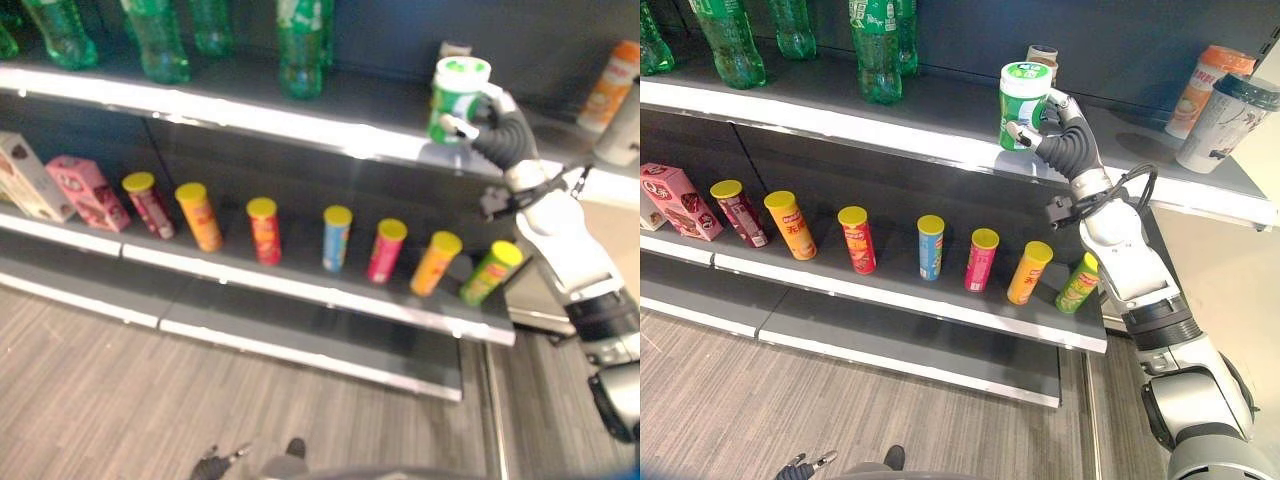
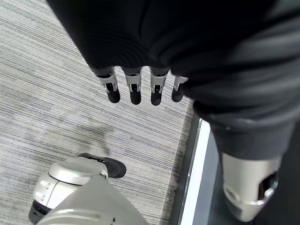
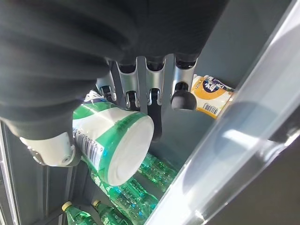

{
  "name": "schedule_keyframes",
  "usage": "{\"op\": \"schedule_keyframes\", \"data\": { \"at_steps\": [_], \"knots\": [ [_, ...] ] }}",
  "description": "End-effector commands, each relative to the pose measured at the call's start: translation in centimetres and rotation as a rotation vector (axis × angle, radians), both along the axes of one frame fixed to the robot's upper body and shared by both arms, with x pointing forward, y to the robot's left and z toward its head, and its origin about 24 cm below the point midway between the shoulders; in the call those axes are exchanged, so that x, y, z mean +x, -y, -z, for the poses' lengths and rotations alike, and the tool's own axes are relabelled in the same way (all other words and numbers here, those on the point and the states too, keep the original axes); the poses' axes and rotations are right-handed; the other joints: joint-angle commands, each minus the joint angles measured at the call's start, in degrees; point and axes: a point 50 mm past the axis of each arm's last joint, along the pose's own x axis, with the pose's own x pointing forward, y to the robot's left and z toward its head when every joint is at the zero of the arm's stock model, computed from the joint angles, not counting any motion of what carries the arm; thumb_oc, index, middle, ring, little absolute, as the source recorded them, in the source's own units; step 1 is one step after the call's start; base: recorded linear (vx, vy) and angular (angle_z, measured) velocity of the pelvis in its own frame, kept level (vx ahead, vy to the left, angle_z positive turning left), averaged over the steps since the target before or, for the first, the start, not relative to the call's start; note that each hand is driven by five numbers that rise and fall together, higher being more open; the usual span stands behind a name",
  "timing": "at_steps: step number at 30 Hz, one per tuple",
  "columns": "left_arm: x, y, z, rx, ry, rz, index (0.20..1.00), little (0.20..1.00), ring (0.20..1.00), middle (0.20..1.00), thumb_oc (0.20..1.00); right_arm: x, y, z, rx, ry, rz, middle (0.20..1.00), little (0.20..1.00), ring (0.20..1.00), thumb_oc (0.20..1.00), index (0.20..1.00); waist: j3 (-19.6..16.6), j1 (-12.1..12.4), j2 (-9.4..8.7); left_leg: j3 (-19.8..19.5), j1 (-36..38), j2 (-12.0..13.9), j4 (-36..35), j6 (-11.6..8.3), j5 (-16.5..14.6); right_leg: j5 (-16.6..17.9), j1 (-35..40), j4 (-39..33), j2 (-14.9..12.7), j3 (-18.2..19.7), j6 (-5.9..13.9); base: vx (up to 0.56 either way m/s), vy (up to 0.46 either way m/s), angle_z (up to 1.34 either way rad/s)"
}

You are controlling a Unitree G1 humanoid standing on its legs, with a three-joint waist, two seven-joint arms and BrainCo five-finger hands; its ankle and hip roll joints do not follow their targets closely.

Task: Put the goods on the table back onto the shelves and tidy them up.

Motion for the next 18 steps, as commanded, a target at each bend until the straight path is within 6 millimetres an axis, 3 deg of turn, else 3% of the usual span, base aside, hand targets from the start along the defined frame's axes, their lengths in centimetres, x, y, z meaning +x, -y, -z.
{"op": "schedule_keyframes", "data": {
  "at_steps": [1, 7, 18],
  "knots": [
    [1.3, -1.1, -0.4, 0.035, 0.026, 0.007, 1.0, 1.0, 1.0, 1.0, 1.0, 0.5, -0.1, -3.3, -0.008, 0.113, 0.033, 0.2, 0.2, 0.2, 0.2, 0.2, 0.16, 2.11, 1.18, 4.73, 3.87, 1.53, 0.36, -2.07, -6.62, 0.28, -1.27, 1.88, -3.35, -1.01, 2.61, 0.0, 0.0, 0.0],
    [1.4, -1.2, -0.5, 0.036, 0.038, 0.002, 1.0, 1.0, 1.0, 1.0, 1.0, 2.2, 0.6, -4.1, -0.043, 0.088, 0.121, 0.2, 0.2, 0.2, 0.2, 0.2, 0.17, 2.45, 0.93, 4.48, 3.89, 1.45, 0.36, -2.14, -6.64, 0.29, -1.06, 1.74, -3.42, -1.26, 2.65, 0.0, 0.0, 0.0],
    [0.6, -1.4, -0.4, 0.037, 0.011, -0.013, 1.0, 1.0, 1.0, 1.0, 1.0, 3.1, 1.8, -4.2, -0.052, 0.06, 0.195, 0.2, 0.2, 0.2, 0.2, 0.2, 0.97, 3.31, 0.08, 3.76, 2.99, 1.34, 0.36, -2.13, -6.18, 0.44, -1.54, 1.92, -3.47, -1.91, 2.71, 0.0, 0.0, 0.0]
  ]
}}
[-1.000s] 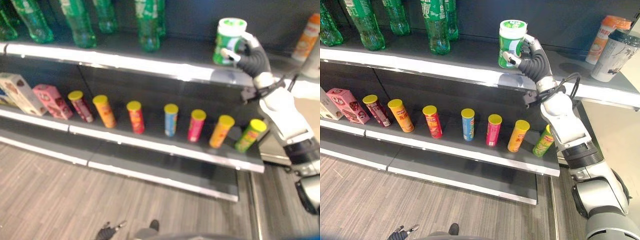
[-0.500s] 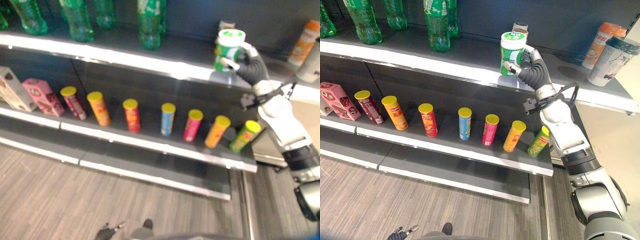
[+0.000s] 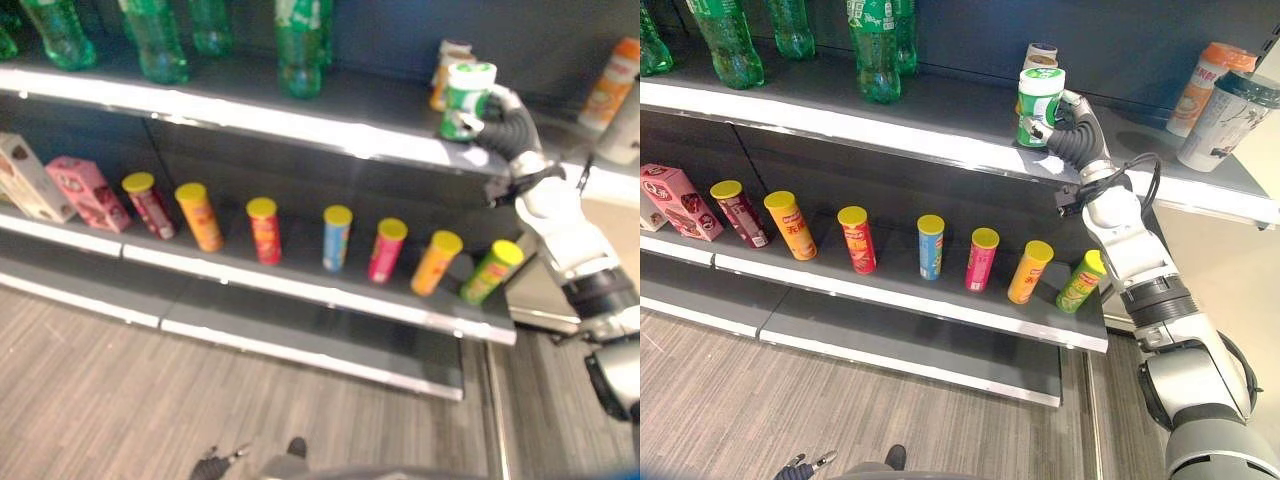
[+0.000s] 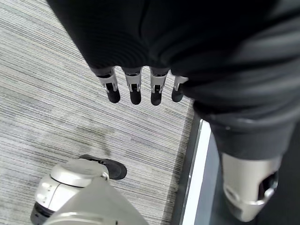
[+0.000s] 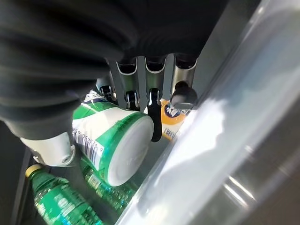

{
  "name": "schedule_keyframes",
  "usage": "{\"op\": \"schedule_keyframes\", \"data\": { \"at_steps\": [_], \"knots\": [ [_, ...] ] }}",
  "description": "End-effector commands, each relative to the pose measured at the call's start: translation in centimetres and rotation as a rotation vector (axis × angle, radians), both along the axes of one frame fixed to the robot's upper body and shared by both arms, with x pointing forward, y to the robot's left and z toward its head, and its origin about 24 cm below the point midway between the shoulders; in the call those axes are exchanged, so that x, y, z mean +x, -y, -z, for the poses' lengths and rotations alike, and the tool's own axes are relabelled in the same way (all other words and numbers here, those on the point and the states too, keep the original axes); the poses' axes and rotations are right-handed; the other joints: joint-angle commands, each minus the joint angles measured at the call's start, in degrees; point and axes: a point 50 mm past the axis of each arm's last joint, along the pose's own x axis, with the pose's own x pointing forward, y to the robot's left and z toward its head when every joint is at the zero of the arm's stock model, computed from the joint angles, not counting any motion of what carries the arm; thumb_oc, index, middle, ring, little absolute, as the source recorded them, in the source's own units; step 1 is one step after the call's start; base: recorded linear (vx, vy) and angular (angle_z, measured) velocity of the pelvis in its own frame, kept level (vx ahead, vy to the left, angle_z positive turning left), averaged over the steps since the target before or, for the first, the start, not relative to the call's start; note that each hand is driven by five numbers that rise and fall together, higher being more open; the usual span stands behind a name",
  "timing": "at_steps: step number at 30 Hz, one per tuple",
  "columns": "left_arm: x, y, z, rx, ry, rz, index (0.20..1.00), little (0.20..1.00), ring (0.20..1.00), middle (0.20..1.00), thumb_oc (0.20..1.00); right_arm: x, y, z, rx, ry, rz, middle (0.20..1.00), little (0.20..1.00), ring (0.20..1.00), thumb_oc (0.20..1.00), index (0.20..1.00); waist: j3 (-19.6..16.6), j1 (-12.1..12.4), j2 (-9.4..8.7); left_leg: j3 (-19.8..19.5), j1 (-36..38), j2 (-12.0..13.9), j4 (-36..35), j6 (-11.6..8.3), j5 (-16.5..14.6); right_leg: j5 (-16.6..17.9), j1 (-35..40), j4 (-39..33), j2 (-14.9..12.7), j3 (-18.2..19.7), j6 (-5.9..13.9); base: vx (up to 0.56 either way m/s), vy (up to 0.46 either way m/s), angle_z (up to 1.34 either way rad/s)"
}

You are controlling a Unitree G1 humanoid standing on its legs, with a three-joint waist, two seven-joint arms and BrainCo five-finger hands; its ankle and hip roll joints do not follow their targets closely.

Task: Put the goods on the table back onto the shelves and tidy them up.

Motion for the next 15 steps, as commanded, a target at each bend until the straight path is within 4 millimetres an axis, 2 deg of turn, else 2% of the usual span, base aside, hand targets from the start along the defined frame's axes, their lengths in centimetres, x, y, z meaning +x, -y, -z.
{"op": "schedule_keyframes", "data": {
  "at_steps": [1, 15],
  "knots": [
    [0.91, -1.38, -0.43, 0.037, 0.02, -0.01, 1.0, 1.0, 1.0, 1.0, 1.0, 0.11, -0.53, -4.64, -0.053, 0.146, 0.007, 0.2, 0.2, 0.2, 0.2, 0.2, 0.71, 2.91, -0.24, 3.93, 3.08, 1.35, 0.36, -2.17, -6.15, 0.59, -1.5, 1.91, -3.52, -1.74, 2.58, 0.01, 0.004, 0.03],
    [0.27, -1.62, -0.36, 0.042, 0.002, -0.034, 1.0, 1.0, 1.0, 1.0, 1.0, -0.36, -0.43, -4.02, -0.061, 0.153, 0.012, 0.2, 0.2, 0.2, 0.2, 0.2, 1.33, 3.37, -1.29, 3.95, 2.49, 1.17, 0.36, -2.16, -6.1, 0.88, -2.26, 1.96, -3.76, -2.05, 2.68, 0.01, 0.003, 0.02]
  ]
}}
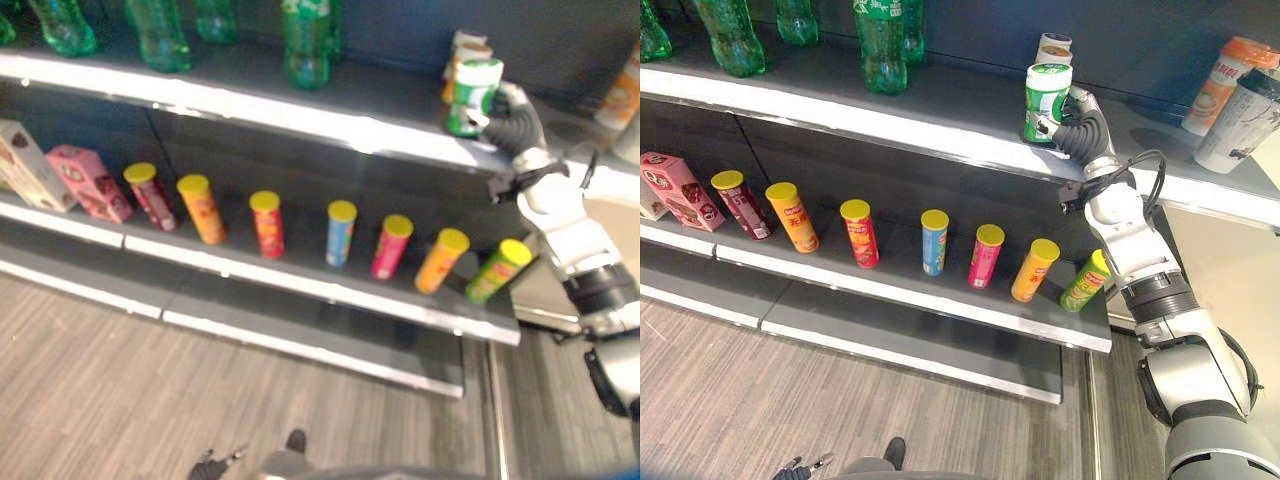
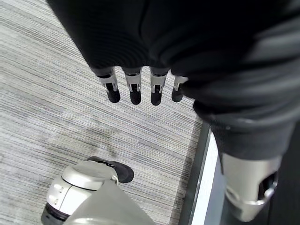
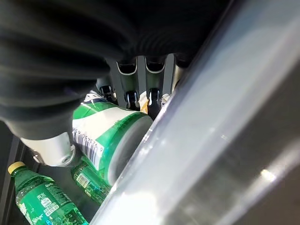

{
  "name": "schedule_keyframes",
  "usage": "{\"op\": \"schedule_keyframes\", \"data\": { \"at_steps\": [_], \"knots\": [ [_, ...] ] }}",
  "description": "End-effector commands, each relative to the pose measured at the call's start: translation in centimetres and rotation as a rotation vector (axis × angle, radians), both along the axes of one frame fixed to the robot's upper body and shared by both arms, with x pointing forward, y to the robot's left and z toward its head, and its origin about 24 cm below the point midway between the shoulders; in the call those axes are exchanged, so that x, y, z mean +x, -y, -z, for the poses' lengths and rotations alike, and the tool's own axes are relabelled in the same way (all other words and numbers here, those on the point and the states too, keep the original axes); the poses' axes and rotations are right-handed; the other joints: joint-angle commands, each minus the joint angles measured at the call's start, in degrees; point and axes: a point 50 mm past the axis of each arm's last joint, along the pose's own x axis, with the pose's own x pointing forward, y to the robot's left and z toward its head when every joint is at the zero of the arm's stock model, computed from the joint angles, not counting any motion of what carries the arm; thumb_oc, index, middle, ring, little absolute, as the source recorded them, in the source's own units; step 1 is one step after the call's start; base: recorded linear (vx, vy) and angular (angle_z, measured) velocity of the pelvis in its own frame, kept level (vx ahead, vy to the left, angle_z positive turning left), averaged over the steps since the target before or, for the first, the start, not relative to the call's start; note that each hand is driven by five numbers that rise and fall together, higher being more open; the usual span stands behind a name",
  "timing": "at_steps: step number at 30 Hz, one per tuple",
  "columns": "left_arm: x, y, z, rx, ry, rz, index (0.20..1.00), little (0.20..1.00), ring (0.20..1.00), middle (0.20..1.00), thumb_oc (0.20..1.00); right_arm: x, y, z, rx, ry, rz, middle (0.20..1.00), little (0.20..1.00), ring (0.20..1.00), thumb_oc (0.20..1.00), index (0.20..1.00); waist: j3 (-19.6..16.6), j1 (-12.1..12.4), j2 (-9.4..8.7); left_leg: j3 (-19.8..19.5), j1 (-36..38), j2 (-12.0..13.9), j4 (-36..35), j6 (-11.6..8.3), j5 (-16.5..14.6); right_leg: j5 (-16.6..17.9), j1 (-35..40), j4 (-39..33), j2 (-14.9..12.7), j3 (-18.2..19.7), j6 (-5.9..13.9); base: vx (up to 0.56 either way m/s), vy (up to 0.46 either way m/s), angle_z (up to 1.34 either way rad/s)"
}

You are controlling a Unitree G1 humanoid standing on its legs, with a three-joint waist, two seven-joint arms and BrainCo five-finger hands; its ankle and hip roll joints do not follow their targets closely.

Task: Put the goods on the table back onto the shelves and tidy them up.

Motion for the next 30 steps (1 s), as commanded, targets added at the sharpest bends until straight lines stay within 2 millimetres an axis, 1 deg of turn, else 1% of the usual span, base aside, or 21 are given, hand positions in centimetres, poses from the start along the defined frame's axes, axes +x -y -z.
{"op": "schedule_keyframes", "data": {
  "at_steps": [1, 5, 9, 13, 30],
  "knots": [
    [0.4, -1.1, -0.2, 0.027, -0.003, 0.001, 1.0, 1.0, 1.0, 1.0, 1.0, -0.4, -0.5, -3.6, -0.061, 0.129, -0.004, 0.2, 0.2, 0.2, 0.2, 0.2, -0.23, 3.25, -0.19, 4.49, 3.17, 1.54, 0.36, -2.07, -5.97, 1.22, -2.13, 1.94, -3.43, -0.99, 2.36, 0.0, 0.0, 0.0],
    [0.3, -1.0, -0.2, 0.028, -0.007, 0.008, 1.0, 1.0, 1.0, 1.0, 1.0, -0.3, -0.4, -3.3, -0.055, 0.124, 0.005, 0.2, 0.2, 0.2, 0.2, 0.2, -0.26, 3.35, -0.17, 4.51, 3.3, 1.42, 0.36, -2.0, -6.14, 1.22, -1.95, 1.87, -3.51, -0.99, 2.36, 0.0, 0.0, 0.0],
    [0.7, -0.9, -0.2, 0.031, 0.001, 0.01, 1.0, 1.0, 1.0, 1.0, 1.0, 0.0, -0.2, -3.3, -0.05, 0.121, 0.026, 0.2, 0.2, 0.2, 0.2, 0.2, -0.28, 3.19, -0.06, 4.6, 3.42, 1.38, 0.36, -1.99, -6.21, 1.29, -1.9, 1.9, -3.67, -0.99, 2.38, 0.0, 0.0, 0.0],
    [0.7, -1.0, -0.2, 0.035, -0.003, 0.009, 1.0, 1.0, 1.0, 1.0, 1.0, 0.1, -0.4, -3.1, -0.051, 0.115, 0.033, 0.2, 0.2, 0.2, 0.2, 0.2, -0.37, 2.94, 0.18, 4.67, 3.65, 1.41, 0.36, -1.98, -6.36, 1.24, -1.77, 1.89, -3.73, -0.82, 2.35, 0.0, 0.0, 0.0],
    [0.4, -1.0, -0.2, 0.03, -0.013, 0.002, 1.0, 1.0, 1.0, 1.0, 1.0, 1.3, 0.7, -2.7, -0.066, 0.052, 0.109, 0.2, 0.2, 0.2, 0.2, 0.2, -1.07, 2.45, 2.16, 4.41, 4.48, 1.46, 0.36, -2.05, -6.57, 0.99, -0.61, 1.84, -3.73, -1.33, 2.22, 0.0, 0.0, 0.0]
  ]
}}
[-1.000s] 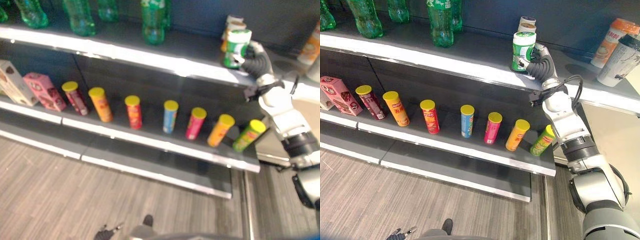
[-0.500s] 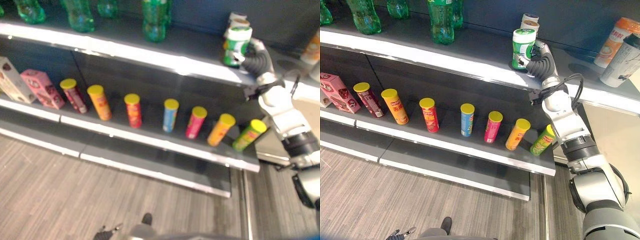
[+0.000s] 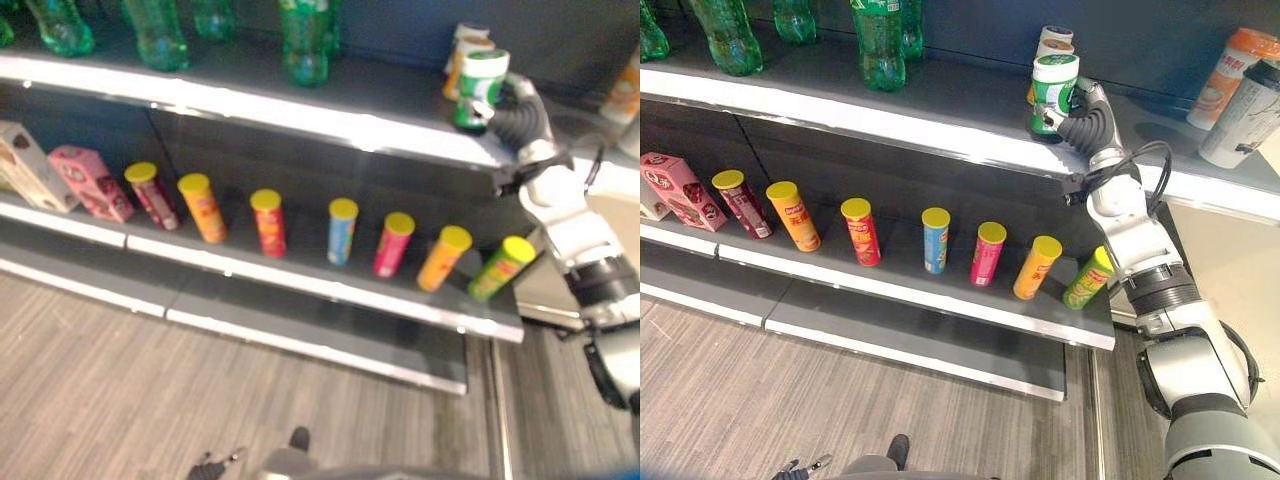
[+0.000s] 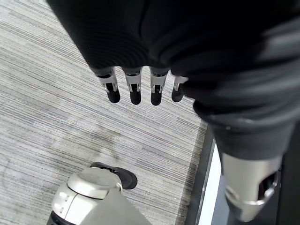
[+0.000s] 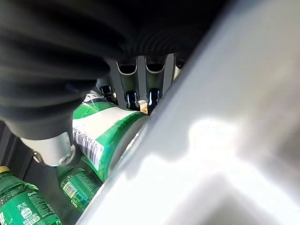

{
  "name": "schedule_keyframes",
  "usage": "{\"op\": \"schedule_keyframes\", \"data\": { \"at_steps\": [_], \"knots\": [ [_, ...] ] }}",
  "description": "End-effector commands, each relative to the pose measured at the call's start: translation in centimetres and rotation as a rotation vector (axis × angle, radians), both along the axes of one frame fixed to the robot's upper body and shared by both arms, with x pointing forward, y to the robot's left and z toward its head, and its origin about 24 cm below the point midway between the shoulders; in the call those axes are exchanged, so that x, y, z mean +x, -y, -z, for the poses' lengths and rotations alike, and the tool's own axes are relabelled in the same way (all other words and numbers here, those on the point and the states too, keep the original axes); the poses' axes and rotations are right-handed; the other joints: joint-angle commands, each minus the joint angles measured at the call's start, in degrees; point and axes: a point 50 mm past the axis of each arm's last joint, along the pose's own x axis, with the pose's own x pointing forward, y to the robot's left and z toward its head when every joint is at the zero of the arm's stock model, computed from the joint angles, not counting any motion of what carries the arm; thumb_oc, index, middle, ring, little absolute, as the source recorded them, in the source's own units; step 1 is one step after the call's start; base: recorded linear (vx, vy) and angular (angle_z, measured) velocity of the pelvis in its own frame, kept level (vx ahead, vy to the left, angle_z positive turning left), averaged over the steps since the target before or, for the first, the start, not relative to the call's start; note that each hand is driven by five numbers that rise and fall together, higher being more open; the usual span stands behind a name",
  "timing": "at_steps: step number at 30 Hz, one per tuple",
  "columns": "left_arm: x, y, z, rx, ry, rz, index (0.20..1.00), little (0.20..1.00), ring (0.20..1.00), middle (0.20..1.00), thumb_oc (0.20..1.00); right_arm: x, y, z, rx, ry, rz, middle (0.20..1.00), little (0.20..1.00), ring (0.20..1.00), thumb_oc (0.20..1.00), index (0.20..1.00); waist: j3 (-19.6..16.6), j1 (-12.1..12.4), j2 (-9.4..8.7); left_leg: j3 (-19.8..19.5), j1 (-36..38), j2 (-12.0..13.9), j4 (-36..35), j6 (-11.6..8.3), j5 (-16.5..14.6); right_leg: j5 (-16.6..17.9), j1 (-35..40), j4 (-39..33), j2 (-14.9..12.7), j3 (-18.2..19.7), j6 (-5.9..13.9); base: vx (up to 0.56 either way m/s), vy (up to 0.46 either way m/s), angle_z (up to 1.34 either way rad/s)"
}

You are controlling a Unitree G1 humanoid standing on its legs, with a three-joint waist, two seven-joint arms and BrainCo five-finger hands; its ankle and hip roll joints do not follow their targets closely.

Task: Put the goods on the table back onto the shelves and tidy them up.

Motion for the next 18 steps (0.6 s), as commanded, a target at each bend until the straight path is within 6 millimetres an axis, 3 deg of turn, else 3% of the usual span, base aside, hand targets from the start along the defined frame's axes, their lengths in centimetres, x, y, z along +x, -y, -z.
{"op": "schedule_keyframes", "data": {
  "at_steps": [1, 4, 6, 18],
  "knots": [
    [0.6, -1.0, -0.2, 0.027, 0.0, 0.007, 1.0, 1.0, 1.0, 1.0, 1.0, 0.8, 0.2, -1.9, -0.016, 0.032, 0.035, 0.2, 0.2, 0.2, 0.2, 0.2, -1.89, 2.43, 0.76, 4.42, 3.51, 1.76, 0.02, -2.19, -6.53, 1.02, -1.34, 1.77, -3.41, -1.25, 2.11, 0.0, 0.0, 0.0],
    [1.0, -0.7, -0.3, 0.02, 0.019, 0.014, 1.0, 1.0, 1.0, 1.0, 1.0, 1.0, 0.3, -2.1, -0.013, 0.028, 0.037, 0.2, 0.2, 0.2, 0.2, 0.2, -1.99, 2.48, 1.08, 4.33, 3.6, 1.76, 0.02, -2.21, -6.53, 1.0, -1.26, 1.7, -3.33, -1.29, 2.11, 0.0, 0.0, 0.0],
    [1.1, -0.6, -0.3, 0.017, 0.022, 0.019, 1.0, 1.0, 1.0, 1.0, 1.0, 1.1, 0.4, -2.3, -0.011, 0.027, 0.039, 1.0, 1.0, 1.0, 1.0, 1.0, -2.05, 2.55, 1.24, 4.26, 3.58, 1.77, 0.02, -2.22, -6.49, 1.03, -1.23, 1.62, -3.29, -1.33, 2.1, 0.0, 0.0, 0.0],
    [1.2, -0.3, -0.2, 0.01, 0.019, 0.025, 1.0, 1.0, 1.0, 1.0, 1.0, 1.0, 0.0, -2.9, 0.007, 0.048, 0.014, 1.0, 1.0, 1.0, 1.0, 1.0, -2.27, 2.31, 1.64, 4.19, 3.81, 1.8, 0.02, -2.11, -6.49, 1.01, -0.9, 1.7, -3.2, -1.51, 2.11, 0.0, 0.0, 0.0]
  ]
}}
